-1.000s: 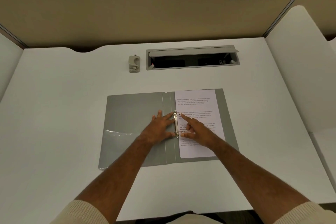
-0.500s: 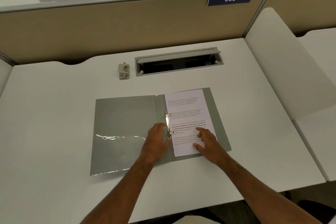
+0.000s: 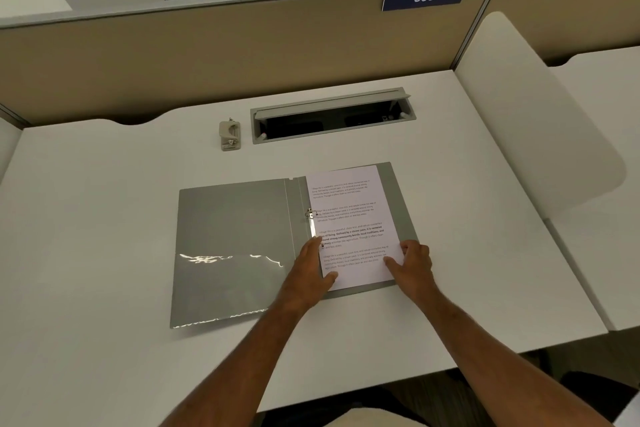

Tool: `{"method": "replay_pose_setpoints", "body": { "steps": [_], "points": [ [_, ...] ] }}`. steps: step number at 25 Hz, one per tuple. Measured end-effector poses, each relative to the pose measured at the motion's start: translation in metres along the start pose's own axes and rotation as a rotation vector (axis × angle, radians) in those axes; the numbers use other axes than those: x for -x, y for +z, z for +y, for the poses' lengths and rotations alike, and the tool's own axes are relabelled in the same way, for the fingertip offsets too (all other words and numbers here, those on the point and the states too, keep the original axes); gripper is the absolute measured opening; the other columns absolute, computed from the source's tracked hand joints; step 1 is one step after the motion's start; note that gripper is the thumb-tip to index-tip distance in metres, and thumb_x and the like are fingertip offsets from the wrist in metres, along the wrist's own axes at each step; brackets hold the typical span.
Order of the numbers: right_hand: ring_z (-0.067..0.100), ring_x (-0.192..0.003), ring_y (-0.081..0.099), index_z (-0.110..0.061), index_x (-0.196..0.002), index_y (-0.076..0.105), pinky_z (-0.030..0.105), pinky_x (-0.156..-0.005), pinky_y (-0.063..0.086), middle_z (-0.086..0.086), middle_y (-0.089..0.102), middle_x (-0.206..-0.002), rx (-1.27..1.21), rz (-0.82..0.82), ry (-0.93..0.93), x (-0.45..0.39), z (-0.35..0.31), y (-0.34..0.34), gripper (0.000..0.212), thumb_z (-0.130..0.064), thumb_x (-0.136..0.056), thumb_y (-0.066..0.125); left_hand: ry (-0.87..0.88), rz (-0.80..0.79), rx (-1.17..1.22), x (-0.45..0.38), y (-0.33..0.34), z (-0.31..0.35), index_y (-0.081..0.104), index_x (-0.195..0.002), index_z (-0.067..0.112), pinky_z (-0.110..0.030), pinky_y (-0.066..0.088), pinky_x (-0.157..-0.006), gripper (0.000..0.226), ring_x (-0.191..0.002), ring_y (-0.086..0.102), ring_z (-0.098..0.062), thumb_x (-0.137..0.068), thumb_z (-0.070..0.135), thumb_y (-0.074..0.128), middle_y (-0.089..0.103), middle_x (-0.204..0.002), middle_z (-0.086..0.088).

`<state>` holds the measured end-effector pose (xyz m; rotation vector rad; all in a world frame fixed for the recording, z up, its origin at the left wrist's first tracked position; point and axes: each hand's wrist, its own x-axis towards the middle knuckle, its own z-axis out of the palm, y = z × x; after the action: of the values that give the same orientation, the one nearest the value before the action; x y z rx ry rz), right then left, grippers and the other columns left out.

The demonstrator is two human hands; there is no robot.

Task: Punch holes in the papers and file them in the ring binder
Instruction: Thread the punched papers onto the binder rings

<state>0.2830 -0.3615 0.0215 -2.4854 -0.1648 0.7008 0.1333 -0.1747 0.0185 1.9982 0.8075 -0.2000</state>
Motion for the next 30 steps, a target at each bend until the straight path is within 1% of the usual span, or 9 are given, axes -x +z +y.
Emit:
{"method": "replay_pose_setpoints", "body": {
  "steps": [5,9,13,15,21,24,26,28,30],
  "points": [
    [0.024,-0.111,0.058,-0.019,-0.125,0.055,0.042,-0.095,0.053,0.004,0.052,-0.125,-0.020,-0.027,0.048,-0.001,-0.008,-0.001,0.055,-0.051,-0.083,0.073,0.009,-0.025,-0.007,0.001,-0.003,0.003,0.024,-0.157,0.024,-0.038,0.048,-0.111,0.084,-0.144,0.040,-0.017,-0.090,0.023,0.076,0.033,-0.158,0.002],
    [0.018,-0.094,0.067,-0.027,-0.107,0.068,0.042,-0.084,0.060,0.000,0.064,-0.112,-0.187,-0.078,0.089,-0.011,-0.007,0.009,0.070,-0.079,-0.061,0.062,-0.014,-0.020,0.004,0.002,-0.008,0.009,0.024,-0.158,0.023,-0.035,0.047,-0.110,0.084,-0.144,0.041,-0.018,-0.091,0.020,0.074,0.036,-0.158,0.000],
    [0.015,-0.088,0.071,-0.020,-0.108,0.070,0.028,-0.065,0.058,-0.001,0.074,-0.102,-0.383,-0.175,0.082,0.005,-0.031,0.004,0.046,-0.059,-0.082,0.072,-0.031,-0.031,0.020,0.005,-0.012,0.016,0.026,-0.157,0.021,-0.034,0.048,-0.108,0.080,-0.143,0.044,-0.020,-0.093,0.018,0.073,0.038,-0.158,-0.002],
    [0.013,-0.089,0.071,-0.019,-0.110,0.069,0.023,-0.065,0.054,-0.003,0.075,-0.102,-0.415,-0.244,0.055,0.011,-0.038,0.003,0.042,-0.054,-0.086,0.071,-0.038,-0.030,0.018,0.006,-0.013,0.019,0.027,-0.156,0.023,-0.036,0.050,-0.105,0.079,-0.140,0.047,-0.021,-0.092,0.018,0.074,0.040,-0.156,-0.002],
    [0.016,-0.094,0.072,-0.017,-0.118,0.059,0.027,-0.075,0.061,0.001,0.073,-0.113,-0.463,-0.347,0.012,0.014,-0.050,0.005,0.044,-0.040,-0.086,0.077,-0.019,0.015,0.035,0.011,-0.019,0.022,0.035,-0.149,0.026,-0.035,0.053,-0.101,0.067,-0.138,0.049,-0.022,-0.094,0.020,0.072,0.045,-0.151,0.000],
    [0.010,-0.089,0.068,-0.018,-0.120,0.050,0.021,-0.066,0.058,-0.005,0.066,-0.107,-0.443,-0.321,-0.027,0.019,-0.060,0.000,0.047,-0.030,-0.085,0.080,-0.003,0.135,0.024,0.016,-0.027,0.023,0.042,-0.143,0.023,-0.034,0.051,-0.102,0.057,-0.136,0.048,-0.020,-0.095,0.026,0.071,0.046,-0.149,-0.001],
    [0.007,-0.086,0.066,-0.022,-0.121,0.046,0.018,-0.060,0.056,-0.008,0.062,-0.105,-0.402,-0.314,-0.083,0.022,-0.066,-0.002,0.049,-0.026,-0.086,0.079,-0.021,0.165,0.113,0.017,-0.035,0.030,0.044,-0.141,0.024,-0.034,0.050,-0.101,0.049,-0.136,0.048,-0.018,-0.098,0.029,0.067,0.047,-0.148,0.001],
    [0.006,-0.087,0.065,-0.023,-0.124,0.044,0.017,-0.058,0.056,-0.005,0.061,-0.110,-0.383,-0.307,-0.156,0.025,-0.075,0.000,0.050,-0.021,-0.087,0.078,-0.032,0.174,0.238,0.017,-0.044,0.042,0.045,-0.138,0.027,-0.031,0.055,-0.094,0.043,-0.130,0.054,-0.018,-0.100,0.032,0.064,0.051,-0.144,0.004],
    [0.008,-0.092,0.065,-0.025,-0.126,0.044,0.019,-0.061,0.057,-0.003,0.060,-0.116,-0.357,-0.305,-0.243,0.031,-0.084,0.003,0.052,-0.022,-0.087,0.078,-0.032,0.158,0.373,0.017,-0.052,0.053,0.045,-0.138,0.027,-0.020,0.058,-0.079,0.042,-0.119,0.061,-0.017,-0.101,0.038,0.061,0.053,-0.142,0.005]
  ]
}}
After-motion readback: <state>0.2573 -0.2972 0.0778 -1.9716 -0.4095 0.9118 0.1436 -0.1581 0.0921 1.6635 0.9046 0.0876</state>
